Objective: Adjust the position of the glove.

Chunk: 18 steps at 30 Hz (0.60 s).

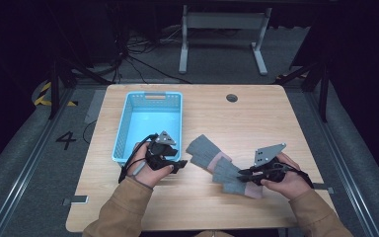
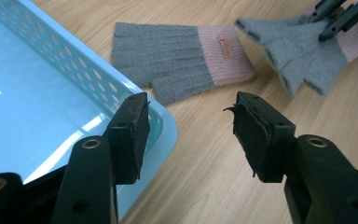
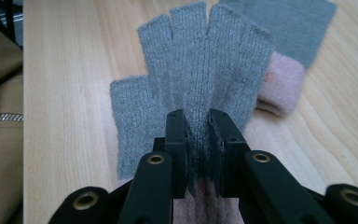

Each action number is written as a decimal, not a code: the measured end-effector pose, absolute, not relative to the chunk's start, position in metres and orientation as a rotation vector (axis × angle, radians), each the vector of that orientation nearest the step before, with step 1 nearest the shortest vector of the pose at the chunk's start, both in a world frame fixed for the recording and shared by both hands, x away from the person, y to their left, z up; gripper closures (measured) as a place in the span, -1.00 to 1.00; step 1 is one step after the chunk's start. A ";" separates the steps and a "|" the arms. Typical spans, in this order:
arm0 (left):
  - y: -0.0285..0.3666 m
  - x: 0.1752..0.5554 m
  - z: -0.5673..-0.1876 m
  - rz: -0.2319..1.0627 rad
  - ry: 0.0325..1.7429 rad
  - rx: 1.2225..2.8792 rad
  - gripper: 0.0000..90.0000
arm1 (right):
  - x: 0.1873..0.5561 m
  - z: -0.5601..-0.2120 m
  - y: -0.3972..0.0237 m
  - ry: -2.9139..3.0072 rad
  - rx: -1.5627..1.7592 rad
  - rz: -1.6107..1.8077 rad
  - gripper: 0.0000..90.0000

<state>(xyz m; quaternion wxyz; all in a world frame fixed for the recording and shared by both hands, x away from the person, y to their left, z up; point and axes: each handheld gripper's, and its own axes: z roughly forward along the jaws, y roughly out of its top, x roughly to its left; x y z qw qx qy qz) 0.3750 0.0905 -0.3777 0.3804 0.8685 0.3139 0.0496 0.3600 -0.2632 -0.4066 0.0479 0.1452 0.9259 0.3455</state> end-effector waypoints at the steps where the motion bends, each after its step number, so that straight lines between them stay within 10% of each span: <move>1: 0.090 0.375 -0.378 0.127 0.799 2.219 0.04 | 0.359 -0.407 -0.262 2.827 0.438 1.053 0.77; 18: 0.088 0.376 -0.380 0.119 0.799 2.228 0.03 | 0.356 -0.423 -0.247 2.926 0.249 0.985 0.77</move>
